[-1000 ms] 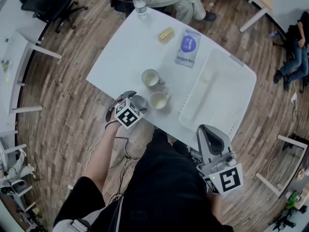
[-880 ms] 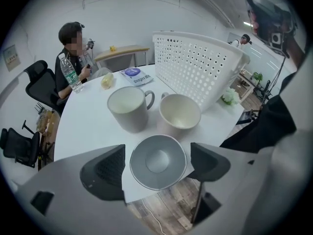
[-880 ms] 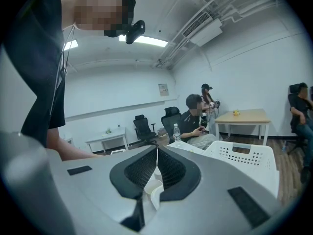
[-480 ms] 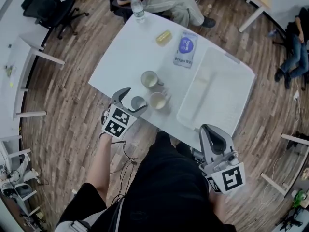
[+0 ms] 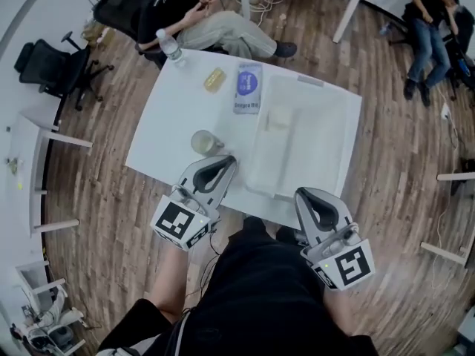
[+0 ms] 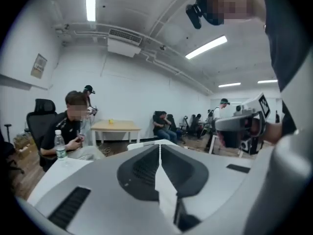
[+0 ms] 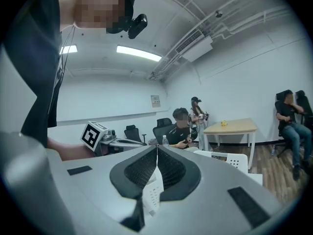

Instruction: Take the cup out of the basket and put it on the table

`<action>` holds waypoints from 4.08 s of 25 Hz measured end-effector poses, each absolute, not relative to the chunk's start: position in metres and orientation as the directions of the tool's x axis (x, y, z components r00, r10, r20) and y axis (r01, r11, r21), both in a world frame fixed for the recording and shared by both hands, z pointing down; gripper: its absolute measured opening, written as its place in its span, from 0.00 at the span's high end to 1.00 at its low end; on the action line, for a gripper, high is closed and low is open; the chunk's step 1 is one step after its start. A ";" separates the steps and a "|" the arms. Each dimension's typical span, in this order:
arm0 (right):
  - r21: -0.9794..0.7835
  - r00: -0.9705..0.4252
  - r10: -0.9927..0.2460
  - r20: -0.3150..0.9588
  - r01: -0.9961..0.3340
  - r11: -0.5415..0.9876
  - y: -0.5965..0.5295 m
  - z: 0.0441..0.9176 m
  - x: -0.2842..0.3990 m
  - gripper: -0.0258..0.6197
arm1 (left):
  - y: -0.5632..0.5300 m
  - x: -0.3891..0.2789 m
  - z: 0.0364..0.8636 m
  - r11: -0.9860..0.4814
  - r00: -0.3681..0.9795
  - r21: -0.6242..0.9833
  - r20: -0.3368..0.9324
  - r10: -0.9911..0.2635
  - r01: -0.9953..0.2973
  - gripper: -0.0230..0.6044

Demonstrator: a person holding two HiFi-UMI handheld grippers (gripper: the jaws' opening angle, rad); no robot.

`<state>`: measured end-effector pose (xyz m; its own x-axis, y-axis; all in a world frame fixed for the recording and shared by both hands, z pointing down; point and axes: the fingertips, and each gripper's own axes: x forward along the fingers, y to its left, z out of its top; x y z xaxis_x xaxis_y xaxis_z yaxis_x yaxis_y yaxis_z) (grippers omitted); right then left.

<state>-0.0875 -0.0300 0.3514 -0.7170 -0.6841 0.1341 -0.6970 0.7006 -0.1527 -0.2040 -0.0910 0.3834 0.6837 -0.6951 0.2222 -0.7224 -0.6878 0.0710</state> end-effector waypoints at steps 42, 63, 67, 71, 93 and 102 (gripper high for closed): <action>-0.203 -0.449 -0.880 0.155 -0.886 0.416 0.000 0.366 0.056 0.92 | -0.232 -0.053 0.659 -0.815 -0.124 -0.421 0.856 -0.503 0.399 0.48; -0.170 -0.451 -0.877 0.164 -0.889 0.425 0.006 0.359 0.052 0.92 | -0.250 -0.049 0.643 -0.736 -0.071 -0.568 0.772 -0.631 0.369 0.93; -0.171 -0.467 -0.871 0.153 -0.881 0.442 0.008 0.358 0.047 0.92 | -0.233 -0.039 0.608 -0.792 0.049 -0.595 0.803 -0.594 0.141 0.93; -0.168 -0.497 -0.854 0.153 -0.865 0.474 0.010 0.358 0.040 0.92 | -0.209 -0.032 0.561 -0.843 0.208 -0.524 0.817 -0.538 -0.121 0.93; -0.182 -0.749 -0.647 0.139 -0.662 0.727 -0.016 0.357 -0.075 0.92 | -0.132 -0.313 0.452 -0.522 0.223 -0.167 0.767 -0.602 -0.836 0.93; -0.164 -0.785 -0.583 0.209 -0.616 0.771 -0.025 0.365 -0.136 0.92 | -0.127 -0.415 0.570 -0.449 0.134 -0.079 0.896 -0.423 -0.890 0.93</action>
<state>-0.1355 -0.0250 0.3648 -0.7851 -0.5829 0.2092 -0.6159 0.7706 -0.1642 -0.4150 -0.1268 0.5698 0.1338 -0.4234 0.8960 -0.8900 -0.4491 -0.0793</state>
